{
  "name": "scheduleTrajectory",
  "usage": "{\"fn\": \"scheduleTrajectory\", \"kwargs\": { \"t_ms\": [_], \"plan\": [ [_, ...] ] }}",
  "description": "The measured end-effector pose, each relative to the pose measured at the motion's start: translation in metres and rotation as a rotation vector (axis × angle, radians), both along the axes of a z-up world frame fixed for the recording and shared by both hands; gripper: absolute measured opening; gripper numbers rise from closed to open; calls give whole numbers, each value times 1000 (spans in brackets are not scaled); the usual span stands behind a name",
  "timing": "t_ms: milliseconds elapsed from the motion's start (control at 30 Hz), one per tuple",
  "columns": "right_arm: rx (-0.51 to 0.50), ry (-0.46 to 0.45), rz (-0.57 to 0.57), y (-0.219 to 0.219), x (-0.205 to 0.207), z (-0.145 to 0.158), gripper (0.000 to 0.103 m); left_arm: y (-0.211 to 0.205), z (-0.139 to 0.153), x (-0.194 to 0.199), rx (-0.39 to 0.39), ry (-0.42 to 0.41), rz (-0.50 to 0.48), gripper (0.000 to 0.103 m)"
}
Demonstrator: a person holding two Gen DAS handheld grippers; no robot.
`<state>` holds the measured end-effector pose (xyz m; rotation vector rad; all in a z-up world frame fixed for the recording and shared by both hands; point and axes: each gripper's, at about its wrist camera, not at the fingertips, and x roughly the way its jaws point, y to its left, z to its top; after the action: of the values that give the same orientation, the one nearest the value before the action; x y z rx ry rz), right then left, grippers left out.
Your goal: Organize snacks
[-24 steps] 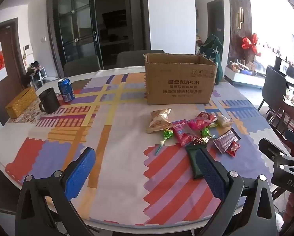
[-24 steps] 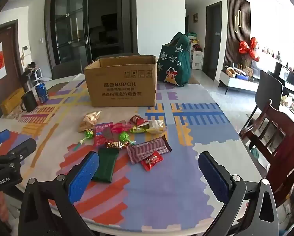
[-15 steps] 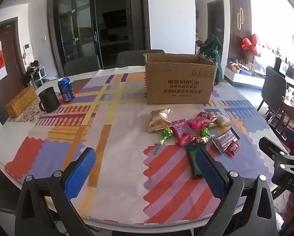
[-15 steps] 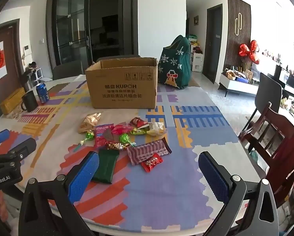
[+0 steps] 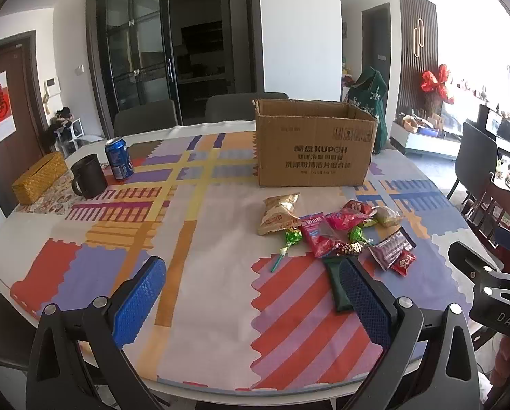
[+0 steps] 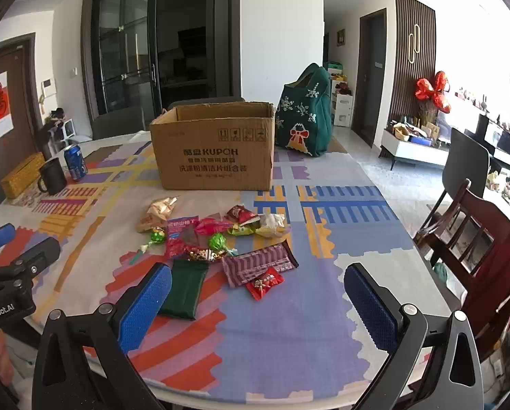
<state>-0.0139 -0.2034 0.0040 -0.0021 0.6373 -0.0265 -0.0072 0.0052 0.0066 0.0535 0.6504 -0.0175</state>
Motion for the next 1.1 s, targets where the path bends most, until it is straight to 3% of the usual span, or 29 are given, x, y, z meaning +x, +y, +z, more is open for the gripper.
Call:
{"fn": "scheduleTrajectory", "kwargs": {
  "t_ms": [1100],
  "plan": [
    [-3, -10, -1, 1, -1, 0, 102, 1, 3, -1, 2, -6, 2, 103]
  ]
}}
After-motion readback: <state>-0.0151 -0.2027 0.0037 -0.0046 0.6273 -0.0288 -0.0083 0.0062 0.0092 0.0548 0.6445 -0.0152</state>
